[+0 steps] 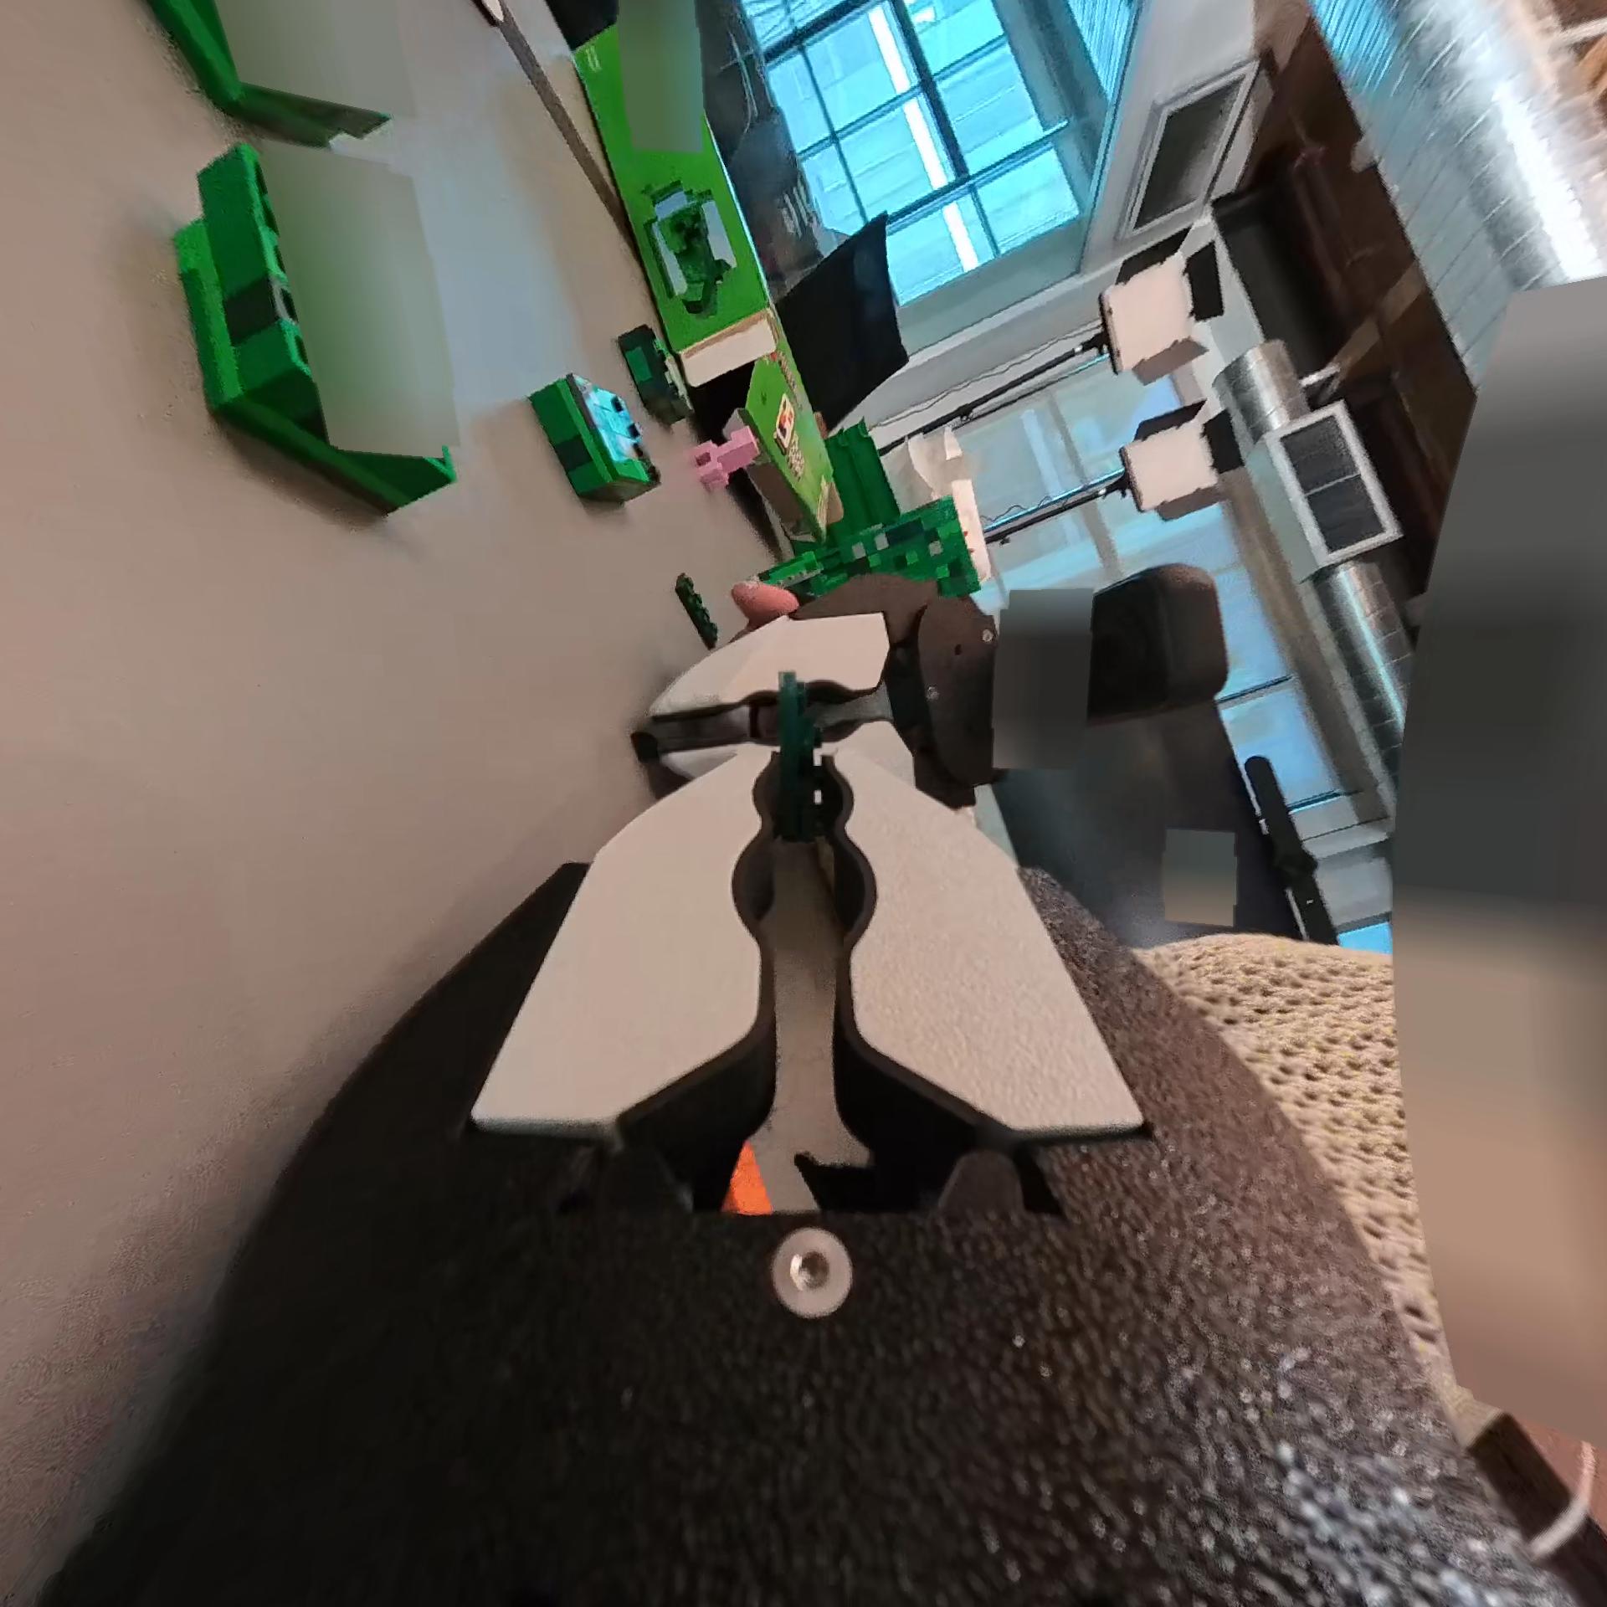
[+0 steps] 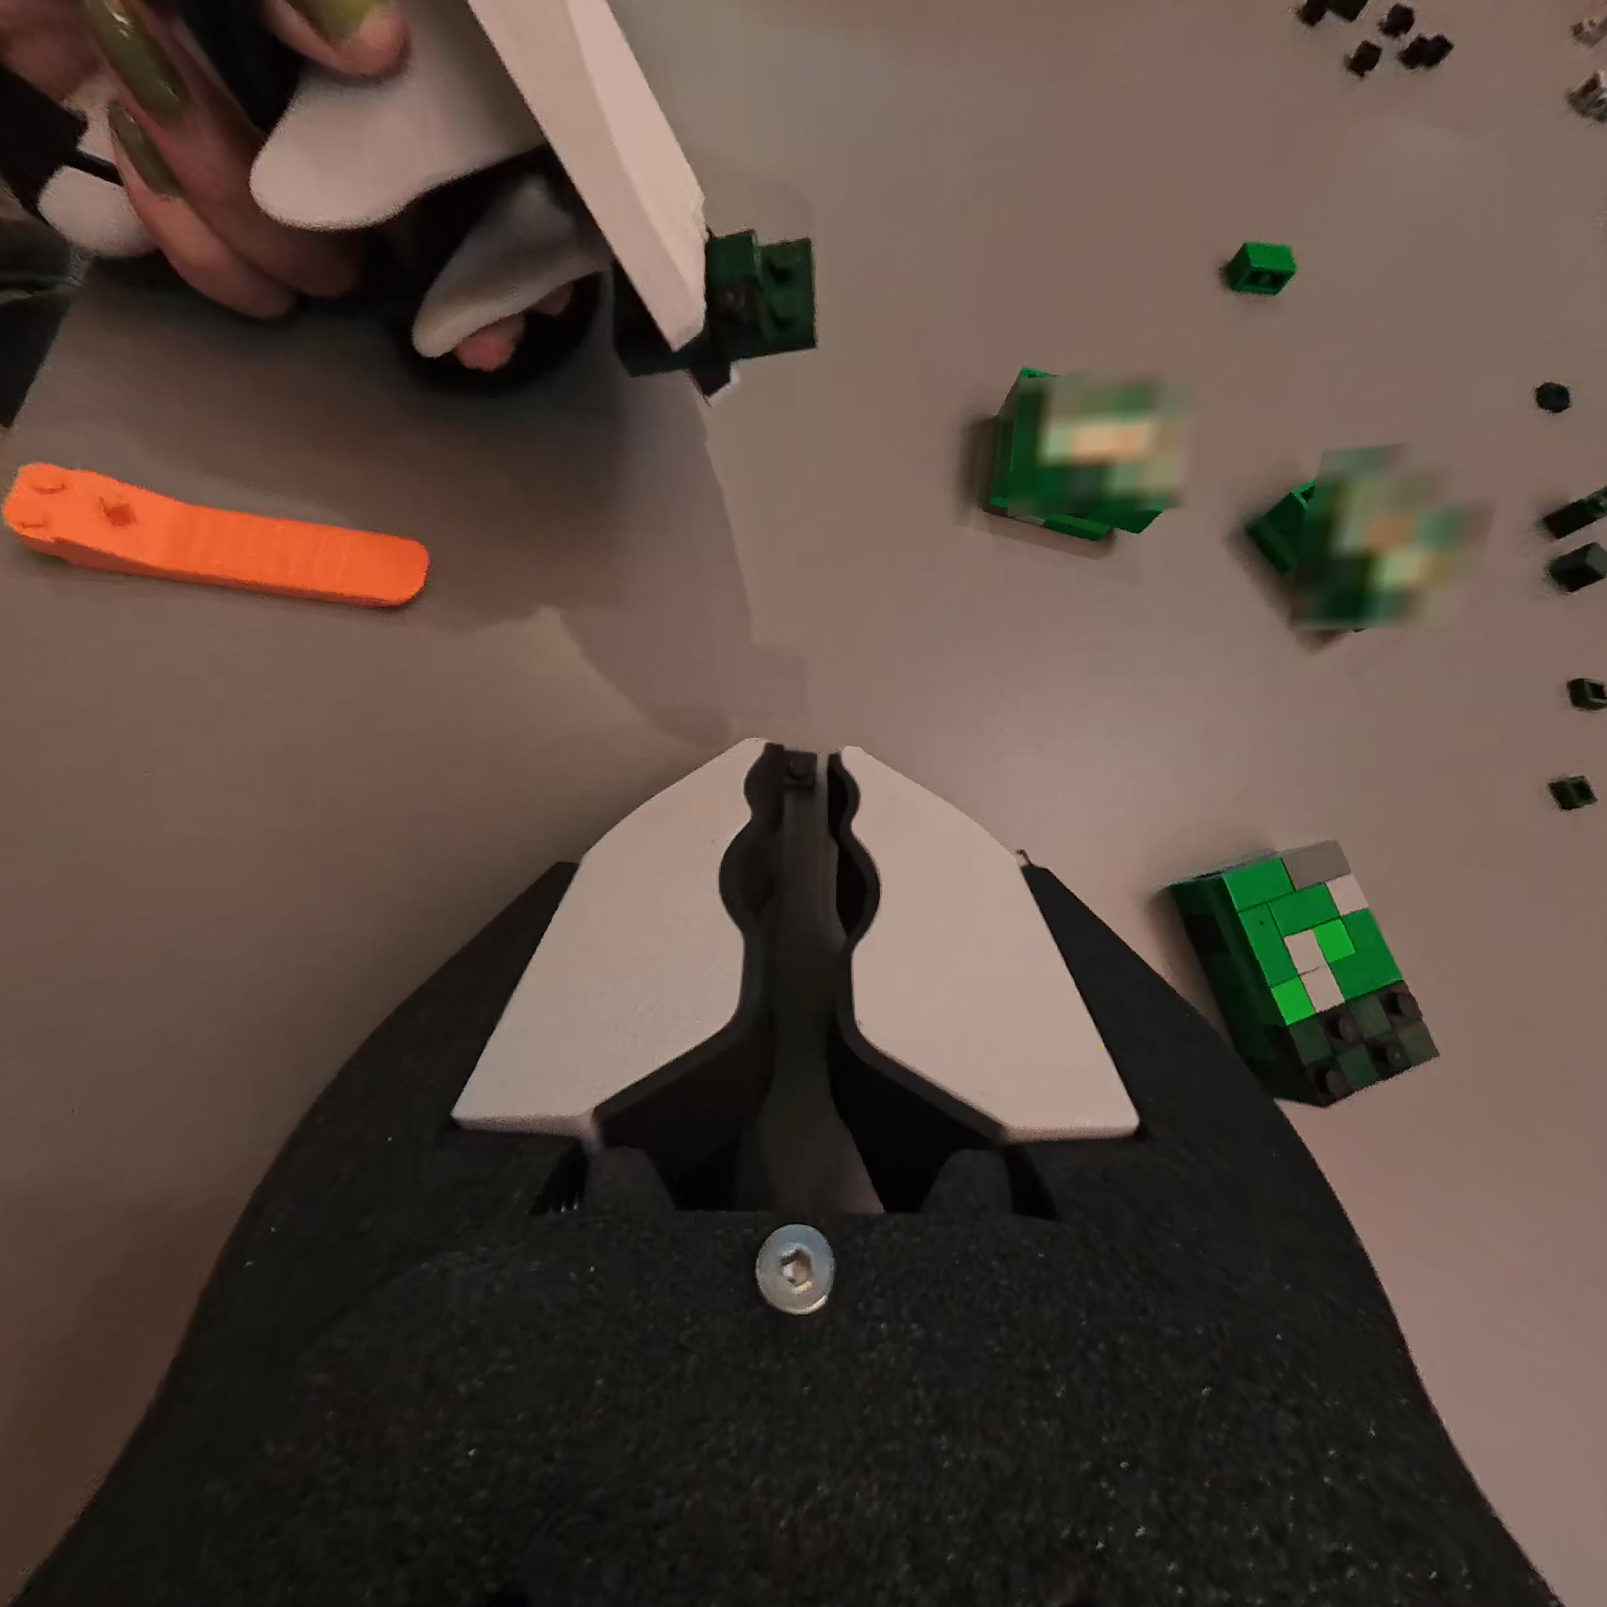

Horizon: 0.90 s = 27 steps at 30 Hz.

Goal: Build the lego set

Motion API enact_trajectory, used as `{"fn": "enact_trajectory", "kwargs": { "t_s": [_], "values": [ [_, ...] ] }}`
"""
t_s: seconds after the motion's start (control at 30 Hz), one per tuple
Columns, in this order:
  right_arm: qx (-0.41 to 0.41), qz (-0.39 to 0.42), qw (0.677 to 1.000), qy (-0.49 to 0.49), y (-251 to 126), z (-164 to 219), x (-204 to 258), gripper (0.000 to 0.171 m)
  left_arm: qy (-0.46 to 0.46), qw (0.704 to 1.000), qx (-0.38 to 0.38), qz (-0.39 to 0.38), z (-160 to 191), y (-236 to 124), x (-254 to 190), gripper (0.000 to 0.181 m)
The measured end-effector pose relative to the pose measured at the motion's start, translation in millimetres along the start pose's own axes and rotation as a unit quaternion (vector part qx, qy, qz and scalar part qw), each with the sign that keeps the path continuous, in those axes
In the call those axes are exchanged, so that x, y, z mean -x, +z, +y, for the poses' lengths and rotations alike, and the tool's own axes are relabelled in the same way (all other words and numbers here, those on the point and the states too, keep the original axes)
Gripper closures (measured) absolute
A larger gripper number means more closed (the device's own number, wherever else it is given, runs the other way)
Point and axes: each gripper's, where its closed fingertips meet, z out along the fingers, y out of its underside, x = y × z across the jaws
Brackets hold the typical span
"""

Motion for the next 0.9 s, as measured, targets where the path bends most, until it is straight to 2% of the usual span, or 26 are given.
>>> {"fn": "enact_trajectory", "kwargs": {
  "t_s": [0.17, 0.37, 0.67, 0.73, 0.83, 0.9],
  "values": [
    [-0.018, -0.016, 0.999, 0.034, -7.1, 0.2, -0.1, 0.154, -0.015, 1.000, -0.006, 0.015, -2.3, -1.9, -1.8, 0.174],
    [0.007, -0.044, 0.998, 0.042, -0.2, 3.7, 2.3, 0.159, -0.009, 1.000, 0.004, 0.012, 1.1, 0.2, -1.9, 0.174],
    [0.035, -0.063, 0.996, 0.060, 2.5, 4.4, -0.7, 0.164, -0.029, 0.999, -0.021, 0.012, -6.5, -3.1, 1.7, 0.174],
    [0.005, -0.031, 0.999, 0.039, 1.0, -10.4, -10.2, 0.164, -0.033, 0.999, -0.027, 0.013, -8.4, -4.1, 2.1, 0.174],
    [-0.084, -0.012, 0.996, 0.016, -7.0, -56.8, -14.9, 0.164, -0.031, 0.999, -0.025, 0.013, -7.7, -3.8, 1.9, 0.174],
    [-0.106, -0.016, 0.994, -0.003, -8.2, -76.5, -12.7, 0.164, -0.026, 0.999, -0.025, 0.010, -7.2, -3.6, 1.8, 0.174]
  ]
}}
